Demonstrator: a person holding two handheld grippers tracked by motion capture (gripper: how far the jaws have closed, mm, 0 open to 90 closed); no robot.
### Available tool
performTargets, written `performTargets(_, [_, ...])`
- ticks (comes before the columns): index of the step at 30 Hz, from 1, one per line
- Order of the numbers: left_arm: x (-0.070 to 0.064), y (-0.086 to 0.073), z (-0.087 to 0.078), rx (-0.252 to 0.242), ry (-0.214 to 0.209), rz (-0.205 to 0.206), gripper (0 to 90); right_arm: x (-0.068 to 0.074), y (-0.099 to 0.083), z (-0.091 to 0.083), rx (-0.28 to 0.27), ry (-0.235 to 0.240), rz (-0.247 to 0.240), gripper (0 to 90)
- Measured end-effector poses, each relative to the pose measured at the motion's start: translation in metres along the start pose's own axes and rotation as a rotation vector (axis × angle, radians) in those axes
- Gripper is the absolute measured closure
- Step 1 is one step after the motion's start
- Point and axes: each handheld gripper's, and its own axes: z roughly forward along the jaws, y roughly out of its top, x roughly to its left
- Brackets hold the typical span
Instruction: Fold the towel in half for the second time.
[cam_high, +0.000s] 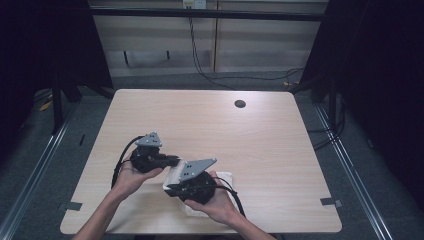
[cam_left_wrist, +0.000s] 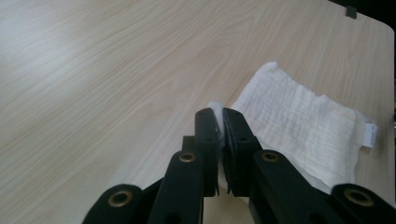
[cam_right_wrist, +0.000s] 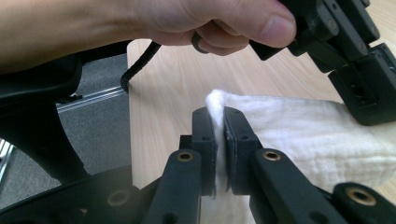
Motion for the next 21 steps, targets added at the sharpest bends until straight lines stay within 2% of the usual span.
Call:
performTargets(6, [-0.002,0.005,0.015,0.009,-0.002,-0.007,85.5,-0.005,-0.006,-0.008,0.027,-0.02,-0.001,84.5])
performTargets(7, [-0.002,0.005,0.017,-0.004,-0.009,-0.015,85.5,-0.006,-0.006,-0.009,0.026,-0.022,-0.001,84.5])
performTargets(12, [-0.004,0.011,0.025,0.012,-0.009,-0.015,85.5,-0.011,-0.012,-0.016,0.013,-0.021,0.025,84.5])
performTargets(13, [-0.004,0.012,0.027,0.002,-0.014,-0.017,85.5,-0.012,-0.014,-0.019,0.013,-0.025,0.033,84.4])
performTargets(15, [-0.005,0.016,0.028,0.009,-0.014,-0.008,85.5,-0.014,-0.017,-0.023,0.006,-0.028,0.044,84.4])
performTargets(16, [-0.007,0.017,0.03,-0.003,-0.02,-0.011,85.5,-0.014,-0.019,-0.025,0.005,-0.036,0.047,84.3])
performTargets(21, [-0.014,0.026,0.044,0.017,-0.039,0.012,85.5,-0.015,-0.028,-0.036,0.008,-0.049,0.062,84.3])
